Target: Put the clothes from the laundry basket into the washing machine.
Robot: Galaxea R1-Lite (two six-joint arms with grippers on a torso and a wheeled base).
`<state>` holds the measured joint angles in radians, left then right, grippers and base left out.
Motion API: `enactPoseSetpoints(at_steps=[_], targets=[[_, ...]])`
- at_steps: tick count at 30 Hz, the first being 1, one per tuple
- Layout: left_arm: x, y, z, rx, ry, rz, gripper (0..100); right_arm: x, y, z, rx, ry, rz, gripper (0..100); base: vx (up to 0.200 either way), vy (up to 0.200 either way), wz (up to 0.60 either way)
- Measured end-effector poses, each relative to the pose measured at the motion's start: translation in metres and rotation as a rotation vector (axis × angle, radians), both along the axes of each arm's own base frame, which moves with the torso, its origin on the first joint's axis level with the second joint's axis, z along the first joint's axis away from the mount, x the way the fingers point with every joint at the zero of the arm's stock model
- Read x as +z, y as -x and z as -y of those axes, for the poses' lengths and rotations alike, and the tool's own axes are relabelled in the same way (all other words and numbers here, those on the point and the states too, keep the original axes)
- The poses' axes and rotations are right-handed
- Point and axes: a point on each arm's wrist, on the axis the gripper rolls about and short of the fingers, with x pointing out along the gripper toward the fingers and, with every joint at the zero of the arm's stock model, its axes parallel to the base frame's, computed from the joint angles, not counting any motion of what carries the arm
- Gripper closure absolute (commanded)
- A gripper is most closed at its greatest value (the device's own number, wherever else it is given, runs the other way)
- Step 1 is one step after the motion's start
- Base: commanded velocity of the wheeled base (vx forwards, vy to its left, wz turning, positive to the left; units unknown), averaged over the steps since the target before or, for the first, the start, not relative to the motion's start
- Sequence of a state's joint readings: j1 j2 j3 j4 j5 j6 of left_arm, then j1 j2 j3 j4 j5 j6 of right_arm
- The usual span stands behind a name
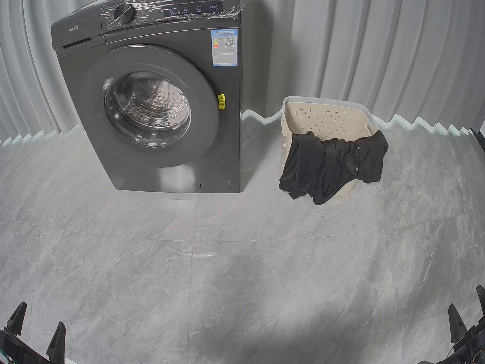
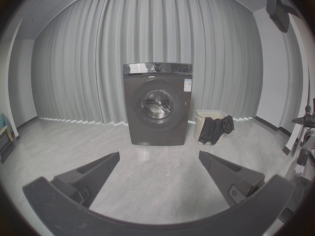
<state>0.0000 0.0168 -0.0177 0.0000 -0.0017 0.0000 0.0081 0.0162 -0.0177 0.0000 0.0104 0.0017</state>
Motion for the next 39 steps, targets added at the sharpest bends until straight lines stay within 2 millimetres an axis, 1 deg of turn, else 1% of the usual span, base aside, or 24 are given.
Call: enactPoseSetpoints(at_steps=[6,15,27,39], targets=[[0.0,0.0,0.0,0.0,0.0,0.0,0,0.0,0.0,0.0,-0.001,0.0,0.0,0,0.0,-0.2,0.0],[0.0,0.0,0.0,0.0,0.0,0.0,0,0.0,0.0,0.0,0.0,0.0,0.0,0,0.0,0.0,0.0],[0.0,0.0,0.0,0.0,0.001,0.0,0,0.0,0.0,0.0,-0.001,0.0,0.0,0,0.2,0.0,0.0],[0.0,0.0,0.0,0.002,0.004,0.0,0,0.0,0.0,0.0,-0.001,0.0,0.0,0,0.0,0.0,0.0]])
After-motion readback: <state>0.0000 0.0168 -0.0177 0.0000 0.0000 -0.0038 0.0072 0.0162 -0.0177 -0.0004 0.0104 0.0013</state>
